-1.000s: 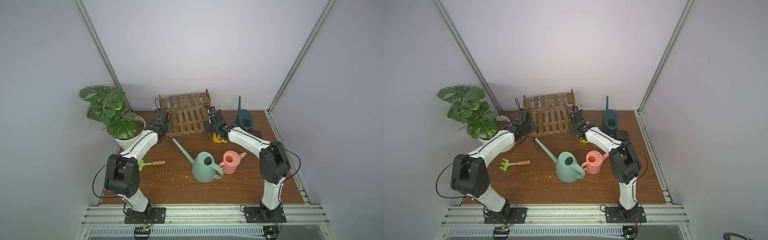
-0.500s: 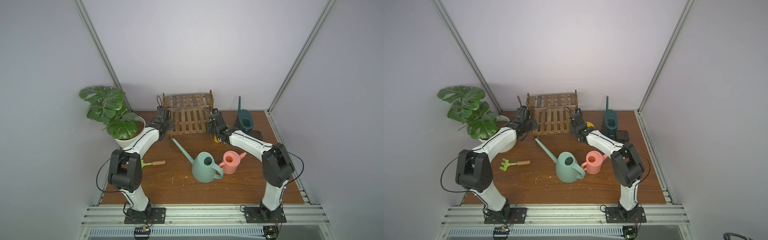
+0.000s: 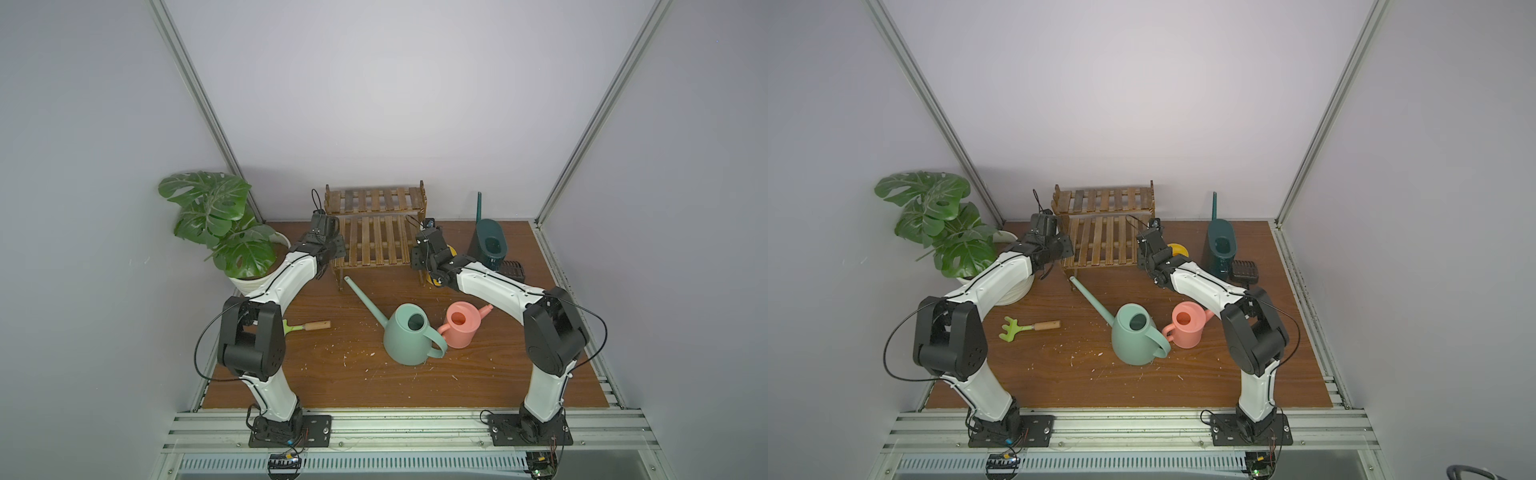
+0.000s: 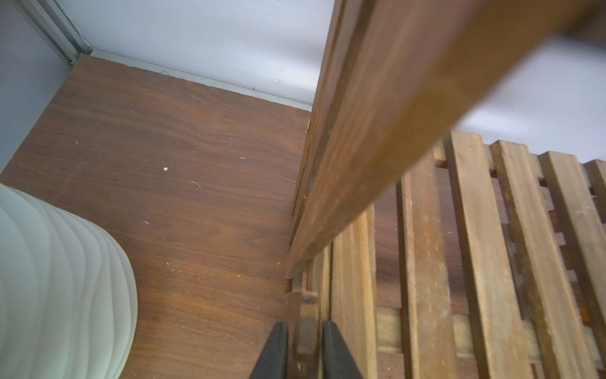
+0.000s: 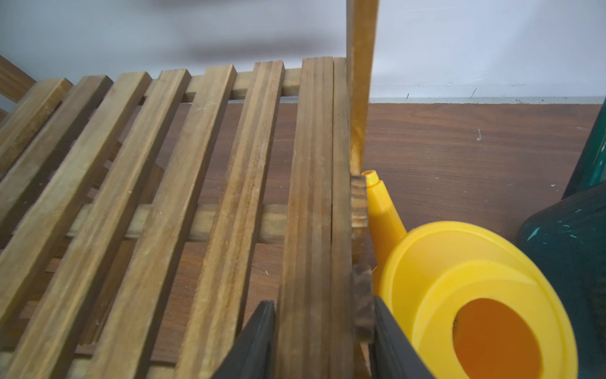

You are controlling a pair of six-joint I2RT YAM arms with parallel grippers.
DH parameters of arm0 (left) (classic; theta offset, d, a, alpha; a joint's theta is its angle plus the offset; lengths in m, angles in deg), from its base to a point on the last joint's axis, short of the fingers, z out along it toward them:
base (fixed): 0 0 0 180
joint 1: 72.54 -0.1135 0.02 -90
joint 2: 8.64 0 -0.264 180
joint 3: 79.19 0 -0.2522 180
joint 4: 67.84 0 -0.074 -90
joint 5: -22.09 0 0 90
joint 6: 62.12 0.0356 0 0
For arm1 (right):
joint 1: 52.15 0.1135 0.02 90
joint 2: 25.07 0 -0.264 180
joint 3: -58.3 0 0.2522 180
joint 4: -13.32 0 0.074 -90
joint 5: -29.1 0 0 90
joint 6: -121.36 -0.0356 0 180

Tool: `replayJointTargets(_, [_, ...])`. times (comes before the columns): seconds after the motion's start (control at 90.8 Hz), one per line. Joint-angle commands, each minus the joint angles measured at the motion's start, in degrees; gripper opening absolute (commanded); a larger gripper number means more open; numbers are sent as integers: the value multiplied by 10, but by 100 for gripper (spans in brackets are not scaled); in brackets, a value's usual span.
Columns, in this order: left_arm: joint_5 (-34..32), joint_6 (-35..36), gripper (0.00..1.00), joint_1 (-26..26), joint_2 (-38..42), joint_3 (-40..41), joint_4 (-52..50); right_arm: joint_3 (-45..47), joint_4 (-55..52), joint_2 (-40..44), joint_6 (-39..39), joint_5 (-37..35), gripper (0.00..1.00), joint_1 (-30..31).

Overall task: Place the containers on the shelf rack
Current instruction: Adjust the shelf at the center of the board.

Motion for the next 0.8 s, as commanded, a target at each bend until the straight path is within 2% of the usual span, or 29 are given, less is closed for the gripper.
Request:
replayJointTargets(0.0, [21,6,29,-3,-12,-10,-2,1,8,27,5,84,46,32])
replayJointTargets(0.407, [4,19,52,-2,31,-10,-4,23,14,92,7,77,60,31])
replayJointTargets(0.66, [-1,21,57,-2,44,8,-3,82,26,170,44,83,74,31])
replayJointTargets(0.793, [-1,17,57,-2,47,22,-3,136,16,236,112,144,84,32])
